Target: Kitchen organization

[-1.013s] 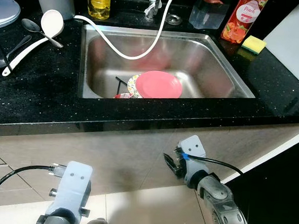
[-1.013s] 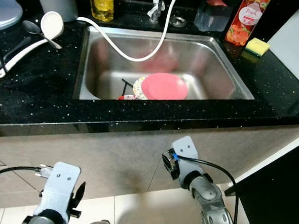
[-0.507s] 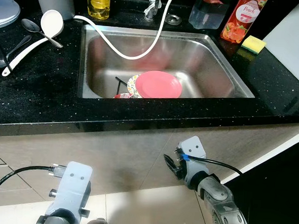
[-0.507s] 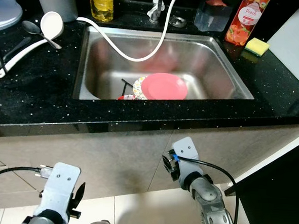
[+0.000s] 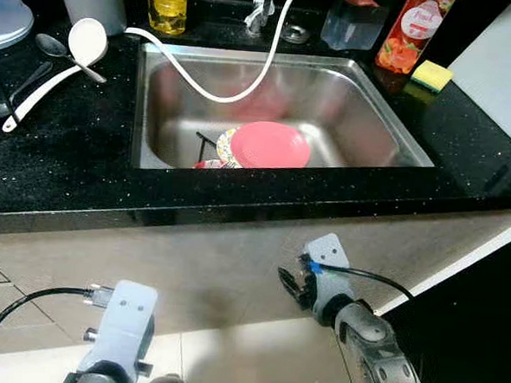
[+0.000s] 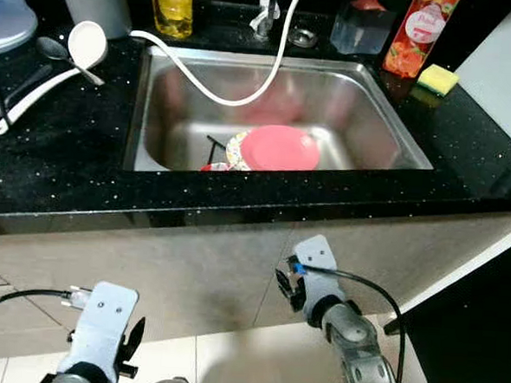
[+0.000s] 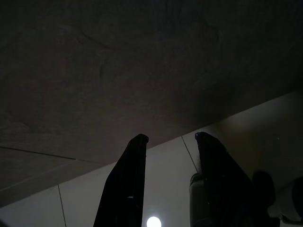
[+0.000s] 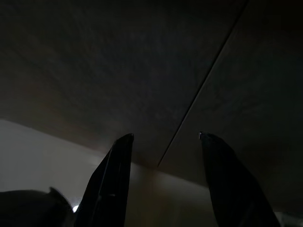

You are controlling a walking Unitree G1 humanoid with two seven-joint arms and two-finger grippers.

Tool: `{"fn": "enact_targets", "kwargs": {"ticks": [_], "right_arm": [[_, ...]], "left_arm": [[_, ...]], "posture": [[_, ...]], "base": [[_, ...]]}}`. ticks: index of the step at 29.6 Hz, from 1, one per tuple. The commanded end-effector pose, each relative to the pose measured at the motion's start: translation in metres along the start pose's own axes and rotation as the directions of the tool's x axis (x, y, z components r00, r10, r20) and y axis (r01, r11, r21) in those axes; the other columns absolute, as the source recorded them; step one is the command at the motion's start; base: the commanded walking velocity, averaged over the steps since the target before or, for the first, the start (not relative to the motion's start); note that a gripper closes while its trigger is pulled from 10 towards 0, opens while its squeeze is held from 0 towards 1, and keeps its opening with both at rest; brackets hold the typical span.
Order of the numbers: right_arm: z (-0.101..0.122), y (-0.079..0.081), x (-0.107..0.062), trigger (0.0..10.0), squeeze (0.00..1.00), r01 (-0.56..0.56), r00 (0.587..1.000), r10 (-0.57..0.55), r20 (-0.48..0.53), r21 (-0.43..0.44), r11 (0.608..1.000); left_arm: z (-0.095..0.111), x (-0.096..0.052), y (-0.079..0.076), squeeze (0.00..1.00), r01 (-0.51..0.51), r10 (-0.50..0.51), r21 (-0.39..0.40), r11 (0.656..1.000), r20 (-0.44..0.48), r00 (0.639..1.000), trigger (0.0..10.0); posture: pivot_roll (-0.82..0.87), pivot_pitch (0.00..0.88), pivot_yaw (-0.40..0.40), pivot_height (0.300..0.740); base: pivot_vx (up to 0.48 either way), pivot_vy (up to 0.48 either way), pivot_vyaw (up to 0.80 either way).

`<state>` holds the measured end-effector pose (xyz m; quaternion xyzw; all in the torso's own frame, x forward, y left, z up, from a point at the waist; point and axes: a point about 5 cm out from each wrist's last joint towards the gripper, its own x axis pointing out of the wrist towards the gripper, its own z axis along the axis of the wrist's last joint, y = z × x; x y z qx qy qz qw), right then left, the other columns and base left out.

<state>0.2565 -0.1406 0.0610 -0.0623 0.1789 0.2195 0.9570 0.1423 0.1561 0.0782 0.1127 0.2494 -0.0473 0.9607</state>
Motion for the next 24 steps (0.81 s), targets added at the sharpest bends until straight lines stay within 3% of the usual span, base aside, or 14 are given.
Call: {"fn": "enact_targets", "kwargs": {"ticks": [1, 24], "right_arm": [[-0.0055, -0.0037, -0.0016, 10.0, 0.00, 0.010, 1.000, -0.010, -0.025, 0.015, 1.000], [-0.0016, -0.0025, -0.0024, 10.0, 0.00, 0.010, 1.000, -0.010, -0.018, 0.000, 1.000]], "left_arm": [[-0.0057, -0.0004, 0.0001, 0.00, 0.003, -0.003, 0.008, 1.000, -0.022, 1.000, 10.0], [-0.0072, -0.0004, 0.0003, 0.00, 0.013, -0.013, 0.037, 0.999, -0.014, 1.000, 10.0]], "posture": [[0.23, 0.049, -0.094, 0.740], [0.23, 0.057, -0.093, 0.740]], "base": [[0.000, 0.000, 0.00], [0.000, -0.017, 0.00]]}}
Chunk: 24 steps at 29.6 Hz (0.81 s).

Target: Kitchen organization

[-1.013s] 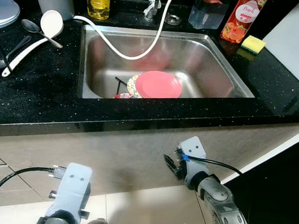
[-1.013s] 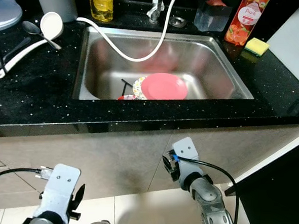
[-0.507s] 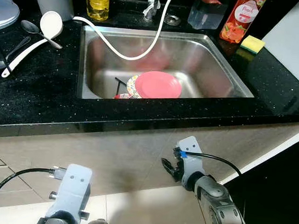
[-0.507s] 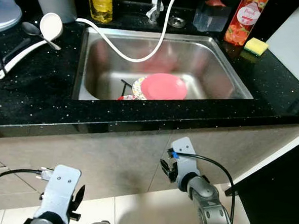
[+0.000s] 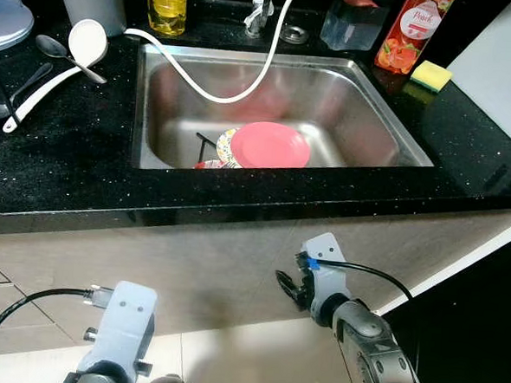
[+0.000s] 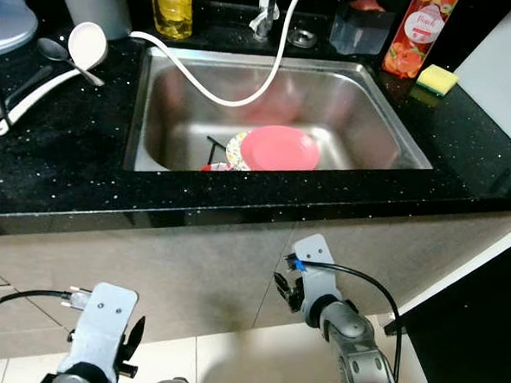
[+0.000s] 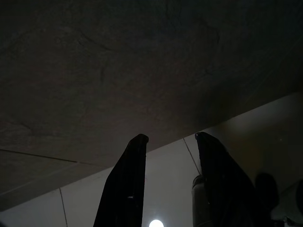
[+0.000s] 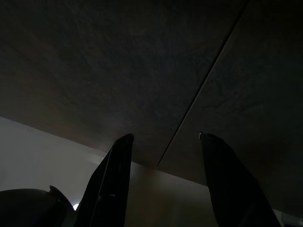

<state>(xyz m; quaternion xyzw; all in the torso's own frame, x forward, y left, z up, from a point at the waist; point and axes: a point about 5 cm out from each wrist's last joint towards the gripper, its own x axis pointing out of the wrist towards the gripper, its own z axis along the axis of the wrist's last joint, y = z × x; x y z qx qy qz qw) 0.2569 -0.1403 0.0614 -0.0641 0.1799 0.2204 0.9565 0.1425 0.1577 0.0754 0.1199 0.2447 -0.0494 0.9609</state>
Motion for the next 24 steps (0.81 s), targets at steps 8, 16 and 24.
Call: {"fn": "enact_targets", "kwargs": {"ticks": [8, 16, 24], "right_arm": [[-0.0018, -0.0028, -0.0027, 10.0, 0.00, 0.013, 1.000, -0.013, -0.014, 0.004, 1.000], [-0.0013, -0.0034, -0.0028, 10.0, 0.00, 0.015, 1.000, -0.015, -0.014, 0.004, 1.000], [-0.0012, -0.0035, -0.0028, 10.0, 0.00, 0.016, 1.000, -0.016, -0.014, 0.004, 1.000]], "left_arm": [[-0.0039, -0.0020, -0.0014, 0.00, 0.017, -0.017, 0.023, 1.000, -0.020, 1.000, 10.0], [0.0000, -0.0030, -0.0003, 0.00, 0.005, -0.005, 0.016, 1.000, -0.001, 1.000, 10.0], [0.0013, -0.0032, -0.0002, 0.00, 0.003, -0.003, 0.016, 1.000, 0.001, 1.000, 10.0]], "posture": [[0.23, 0.059, -0.091, 0.740], [0.23, 0.060, -0.092, 0.740], [0.23, 0.060, -0.092, 0.740]], "base": [[0.000, -0.455, 0.00], [0.000, 0.000, 0.00], [0.000, 0.000, 0.00]]}}
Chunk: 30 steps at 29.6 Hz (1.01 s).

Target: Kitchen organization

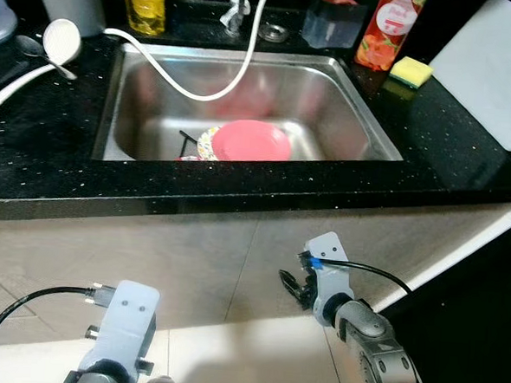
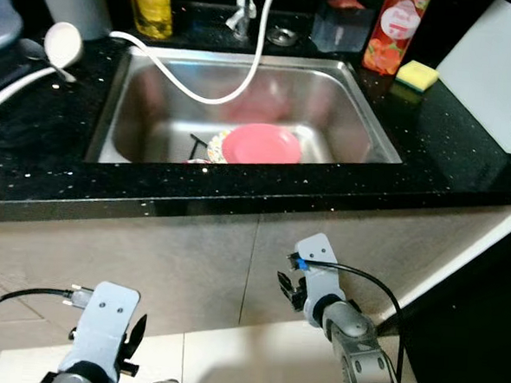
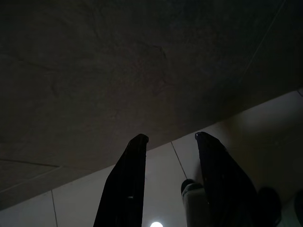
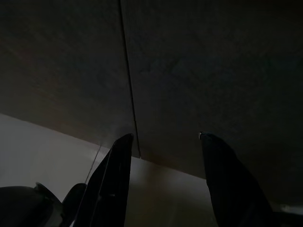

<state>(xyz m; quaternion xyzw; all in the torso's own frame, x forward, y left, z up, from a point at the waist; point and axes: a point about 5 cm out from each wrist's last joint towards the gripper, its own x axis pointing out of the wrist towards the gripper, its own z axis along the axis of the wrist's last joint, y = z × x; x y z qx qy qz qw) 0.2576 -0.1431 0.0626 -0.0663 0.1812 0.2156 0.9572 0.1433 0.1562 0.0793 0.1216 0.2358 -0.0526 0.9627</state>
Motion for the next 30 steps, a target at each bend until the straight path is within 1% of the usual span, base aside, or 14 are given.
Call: {"fn": "enact_targets", "kwargs": {"ticks": [1, 12, 19, 21, 22, 26, 30], "right_arm": [[-0.0020, -0.0006, -0.0015, 10.0, 0.00, 0.006, 1.000, -0.006, -0.010, 0.006, 1.000], [-0.0018, -0.0025, -0.0017, 10.0, 0.00, 0.011, 1.000, -0.011, -0.011, 0.005, 1.000], [-0.0020, -0.0037, -0.0022, 10.0, 0.00, 0.015, 1.000, -0.015, -0.010, 0.004, 1.000], [-0.0018, -0.0047, -0.0023, 10.0, 0.00, 0.025, 1.000, -0.025, -0.007, 0.004, 1.000], [-0.0014, -0.0051, -0.0025, 10.0, 0.00, 0.032, 0.999, -0.032, -0.003, 0.003, 0.999], [-0.0008, -0.0064, -0.0033, 10.0, 0.00, 0.050, 0.999, -0.050, 0.003, 0.003, 0.999], [-0.0005, -0.0077, -0.0044, 10.0, 0.00, 0.057, 0.998, -0.057, 0.005, 0.003, 0.998]], "left_arm": [[-0.0025, -0.0019, 0.0003, 0.00, 0.000, 0.001, 0.011, 1.000, -0.017, 1.000, 10.0], [0.0035, -0.0029, -0.0010, 0.00, -0.003, 0.003, 0.013, 1.000, -0.007, 1.000, 10.0], [0.0038, -0.0030, -0.0021, 0.00, -0.001, 0.001, 0.013, 1.000, -0.008, 1.000, 10.0], [0.0036, -0.0026, -0.0033, 0.00, 0.015, -0.015, 0.018, 1.000, -0.010, 1.000, 10.0], [0.0033, -0.0026, -0.0042, 0.00, 0.028, -0.028, 0.019, 0.999, -0.012, 1.000, 10.0], [0.0027, -0.0026, -0.0064, 0.00, 0.057, -0.056, 0.019, 0.998, -0.020, 0.998, 10.0], [0.0032, -0.0027, -0.0071, 0.00, 0.058, -0.057, 0.018, 0.998, -0.021, 0.998, 10.0]], "posture": [[0.23, 0.059, -0.092, 0.740], [0.22, 0.065, -0.090, 0.740], [0.21, 0.065, -0.083, 0.740], [0.20, 0.065, -0.074, 0.740], [0.18, 0.063, -0.051, 0.740], [0.17, 0.067, -0.043, 0.740], [0.17, 0.070, -0.044, 0.740]], "base": [[0.000, 0.000, 0.00], [0.000, 0.000, 0.00], [0.000, 0.000, 0.00], [0.000, 0.000, 0.00], [0.000, 0.000, 0.00], [0.000, 0.000, 0.00], [0.000, 0.000, 0.00]]}}
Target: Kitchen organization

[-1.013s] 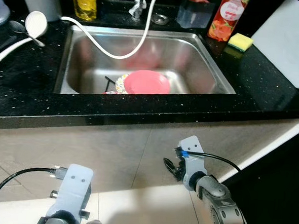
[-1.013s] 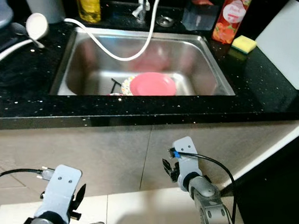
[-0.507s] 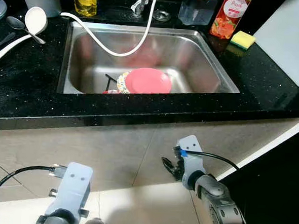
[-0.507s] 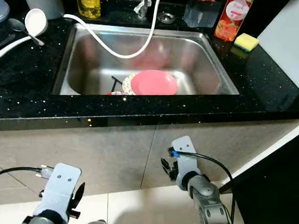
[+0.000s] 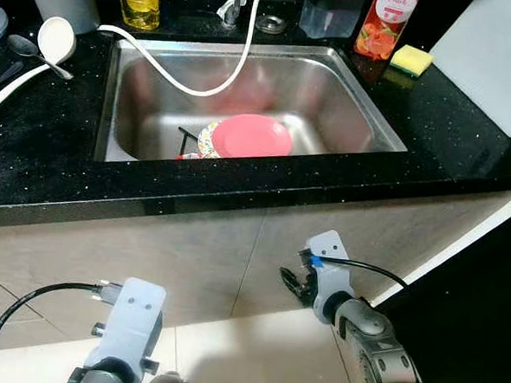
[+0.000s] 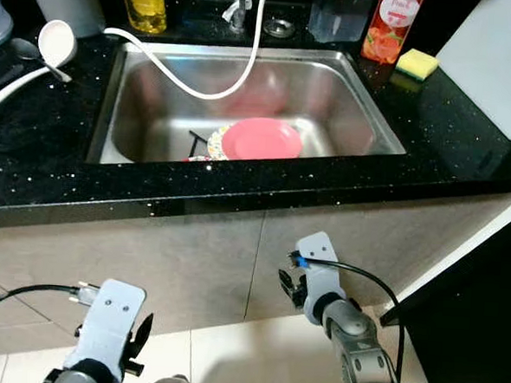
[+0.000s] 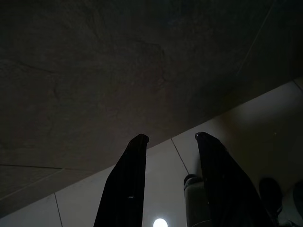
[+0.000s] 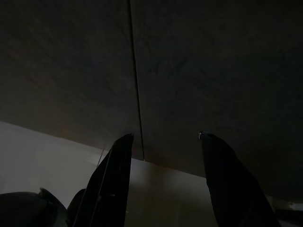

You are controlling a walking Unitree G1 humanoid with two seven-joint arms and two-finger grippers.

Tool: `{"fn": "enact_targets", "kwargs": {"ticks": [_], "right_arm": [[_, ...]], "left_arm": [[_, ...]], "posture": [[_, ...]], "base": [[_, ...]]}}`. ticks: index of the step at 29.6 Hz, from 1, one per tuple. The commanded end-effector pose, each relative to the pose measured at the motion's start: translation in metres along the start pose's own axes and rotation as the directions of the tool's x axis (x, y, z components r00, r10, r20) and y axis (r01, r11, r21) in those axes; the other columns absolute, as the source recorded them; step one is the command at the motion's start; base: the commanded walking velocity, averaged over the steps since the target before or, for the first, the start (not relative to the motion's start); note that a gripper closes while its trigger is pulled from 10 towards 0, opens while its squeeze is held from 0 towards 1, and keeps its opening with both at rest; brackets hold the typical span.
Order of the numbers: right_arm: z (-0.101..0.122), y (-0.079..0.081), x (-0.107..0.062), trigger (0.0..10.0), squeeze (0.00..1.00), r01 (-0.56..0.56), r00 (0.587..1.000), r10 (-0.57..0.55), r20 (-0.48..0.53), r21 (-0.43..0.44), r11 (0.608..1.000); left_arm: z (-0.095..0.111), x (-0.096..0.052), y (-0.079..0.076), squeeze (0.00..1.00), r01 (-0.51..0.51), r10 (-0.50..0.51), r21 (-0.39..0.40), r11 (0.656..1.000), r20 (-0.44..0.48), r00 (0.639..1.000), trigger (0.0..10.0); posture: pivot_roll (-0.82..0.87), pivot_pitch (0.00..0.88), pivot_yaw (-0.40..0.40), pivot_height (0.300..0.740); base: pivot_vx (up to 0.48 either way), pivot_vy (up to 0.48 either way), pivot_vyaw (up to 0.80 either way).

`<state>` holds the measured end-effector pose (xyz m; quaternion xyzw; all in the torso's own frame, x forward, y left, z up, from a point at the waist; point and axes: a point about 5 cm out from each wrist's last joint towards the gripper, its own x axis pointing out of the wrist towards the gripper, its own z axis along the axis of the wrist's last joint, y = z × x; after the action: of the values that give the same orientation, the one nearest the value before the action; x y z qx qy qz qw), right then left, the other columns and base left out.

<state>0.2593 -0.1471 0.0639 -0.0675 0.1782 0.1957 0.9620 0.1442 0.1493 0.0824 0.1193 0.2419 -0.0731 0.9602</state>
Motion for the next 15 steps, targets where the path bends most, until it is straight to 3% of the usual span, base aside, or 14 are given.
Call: {"fn": "enact_targets", "kwargs": {"ticks": [1, 15], "right_arm": [[-0.0012, -0.0039, -0.0039, 10.0, 0.00, 0.018, 1.000, -0.018, 0.001, -0.001, 1.000], [-0.0024, -0.0016, -0.0065, 10.0, 0.00, 0.013, 1.000, -0.013, -0.006, 0.001, 1.000]], "left_arm": [[-0.0016, -0.0023, -0.0016, 0.00, 0.016, -0.016, 0.013, 1.000, -0.014, 1.000, 10.0], [-0.0034, -0.0037, 0.0012, 0.00, 0.004, -0.004, 0.023, 1.000, -0.019, 1.000, 10.0]], "posture": [[0.17, 0.071, -0.044, 0.740], [0.18, 0.087, -0.051, 0.740]], "base": [[0.000, 0.000, 0.00], [0.000, 0.000, 0.00]]}}
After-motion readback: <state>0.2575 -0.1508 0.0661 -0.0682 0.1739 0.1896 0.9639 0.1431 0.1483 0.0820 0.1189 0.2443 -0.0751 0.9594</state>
